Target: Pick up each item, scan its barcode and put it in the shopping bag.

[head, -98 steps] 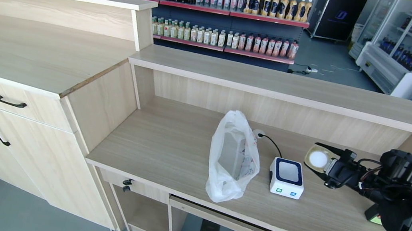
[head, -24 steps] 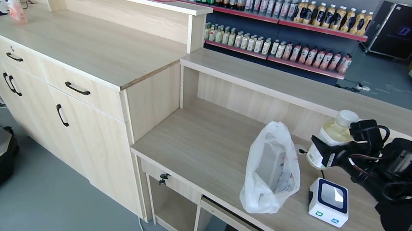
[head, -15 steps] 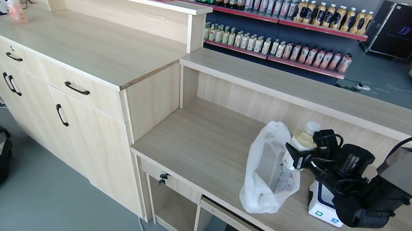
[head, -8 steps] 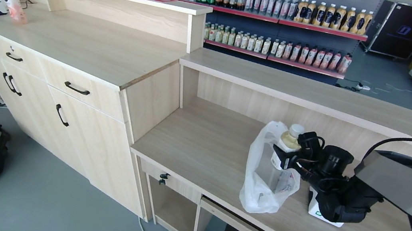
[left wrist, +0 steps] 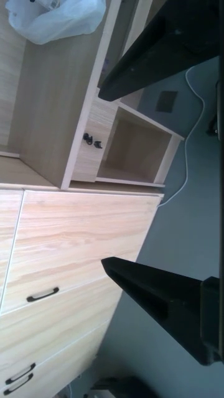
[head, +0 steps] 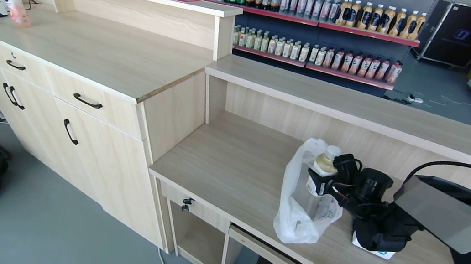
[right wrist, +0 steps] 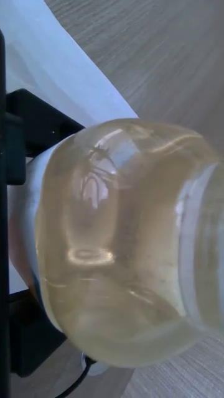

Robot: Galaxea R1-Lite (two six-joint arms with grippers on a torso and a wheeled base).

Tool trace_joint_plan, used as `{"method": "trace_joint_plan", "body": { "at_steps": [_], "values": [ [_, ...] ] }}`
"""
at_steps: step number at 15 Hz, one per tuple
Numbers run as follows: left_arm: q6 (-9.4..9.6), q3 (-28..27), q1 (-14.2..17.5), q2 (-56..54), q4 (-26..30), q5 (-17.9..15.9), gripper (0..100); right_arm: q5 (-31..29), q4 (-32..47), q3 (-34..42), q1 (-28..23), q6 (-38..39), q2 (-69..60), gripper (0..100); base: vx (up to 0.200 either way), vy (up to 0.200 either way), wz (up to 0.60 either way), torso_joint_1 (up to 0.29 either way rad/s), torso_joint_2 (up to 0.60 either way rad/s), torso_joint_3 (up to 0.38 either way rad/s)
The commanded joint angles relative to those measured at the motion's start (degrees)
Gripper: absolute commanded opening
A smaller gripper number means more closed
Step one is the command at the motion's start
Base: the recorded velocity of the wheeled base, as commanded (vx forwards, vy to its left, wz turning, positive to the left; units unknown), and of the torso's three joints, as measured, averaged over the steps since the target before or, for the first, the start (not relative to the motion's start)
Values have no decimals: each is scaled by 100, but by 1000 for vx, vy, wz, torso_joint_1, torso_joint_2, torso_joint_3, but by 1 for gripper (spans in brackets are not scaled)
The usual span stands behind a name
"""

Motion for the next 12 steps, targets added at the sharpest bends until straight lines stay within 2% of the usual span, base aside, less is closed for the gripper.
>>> {"method": "trace_joint_plan", "body": {
  "at_steps": [1, 7, 8, 12],
  "values": [
    [-2, 1, 0, 9, -1, -2, 100, 4, 40, -24, 6, -1, 103, 0, 0, 0, 0, 0, 0, 0],
    [-2, 1, 0, 9, -1, -2, 100, 4, 49, -7, 15, -1, 200, 0, 0, 0, 0, 0, 0, 0],
    [-2, 1, 0, 9, -1, -2, 100, 13, 49, 28, 15, -27, 191, 100, 0, 0, 0, 0, 0, 0],
    [-11, 1, 0, 9, -1, -2, 100, 13, 40, 99, 23, -63, -11, 100, 0, 0, 0, 0, 0, 0]
  ]
}}
